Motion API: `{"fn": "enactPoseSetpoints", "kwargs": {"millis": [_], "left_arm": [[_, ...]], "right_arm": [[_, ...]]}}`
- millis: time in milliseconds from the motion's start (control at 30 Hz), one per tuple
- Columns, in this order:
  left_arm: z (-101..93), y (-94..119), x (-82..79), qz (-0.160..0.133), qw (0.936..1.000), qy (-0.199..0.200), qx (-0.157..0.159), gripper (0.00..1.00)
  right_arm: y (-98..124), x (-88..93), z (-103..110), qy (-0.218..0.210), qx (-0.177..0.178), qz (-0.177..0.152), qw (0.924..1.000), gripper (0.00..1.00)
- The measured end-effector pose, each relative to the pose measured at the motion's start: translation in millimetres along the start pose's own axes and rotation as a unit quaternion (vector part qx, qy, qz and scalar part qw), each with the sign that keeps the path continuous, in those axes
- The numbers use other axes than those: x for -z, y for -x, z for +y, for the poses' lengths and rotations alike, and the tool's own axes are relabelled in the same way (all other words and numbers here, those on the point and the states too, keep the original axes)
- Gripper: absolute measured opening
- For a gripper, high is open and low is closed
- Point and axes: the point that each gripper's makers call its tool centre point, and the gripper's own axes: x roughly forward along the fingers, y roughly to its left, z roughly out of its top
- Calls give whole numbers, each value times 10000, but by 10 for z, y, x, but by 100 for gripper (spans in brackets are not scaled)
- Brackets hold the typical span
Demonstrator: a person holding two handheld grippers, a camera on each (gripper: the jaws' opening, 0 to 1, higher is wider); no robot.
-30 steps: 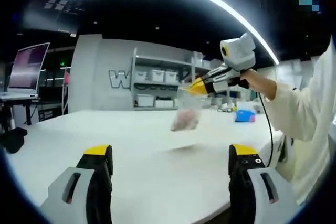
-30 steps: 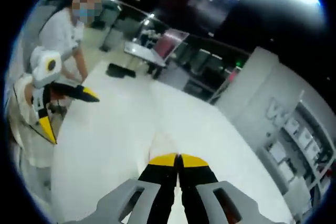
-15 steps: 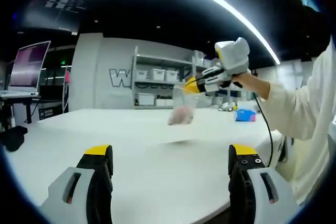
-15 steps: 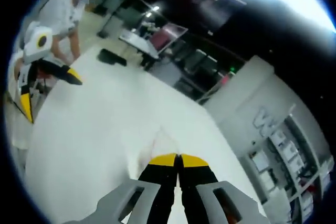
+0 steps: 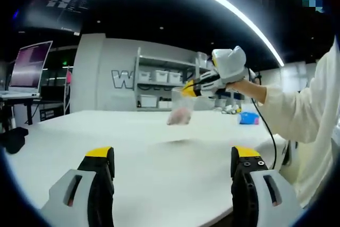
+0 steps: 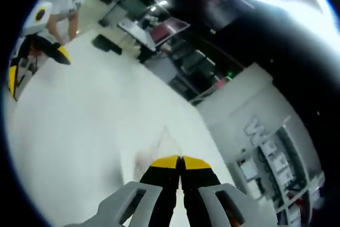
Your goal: Open the resealable bag by pulling the two sides of the seal apart until the entire bag opening is separated and visibly accessible.
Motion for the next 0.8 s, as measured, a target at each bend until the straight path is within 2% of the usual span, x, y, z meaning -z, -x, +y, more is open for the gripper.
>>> {"fn": "enactPoseSetpoints", "kwargs": {"millis": [433,633,800], "left_arm": [[14,8,28,21,10000,52,-9,89],[19,-8,33,6,10000,58,-2,89],[40,-13,42,14,10000,93,-22,89]], "right_arm": [[-261,107,-124,-14,64,130,9999,0],[-367,204,-269,-393,154,226,9989,0],[-472,290,-336,-410,199,319,9985,0]]}}
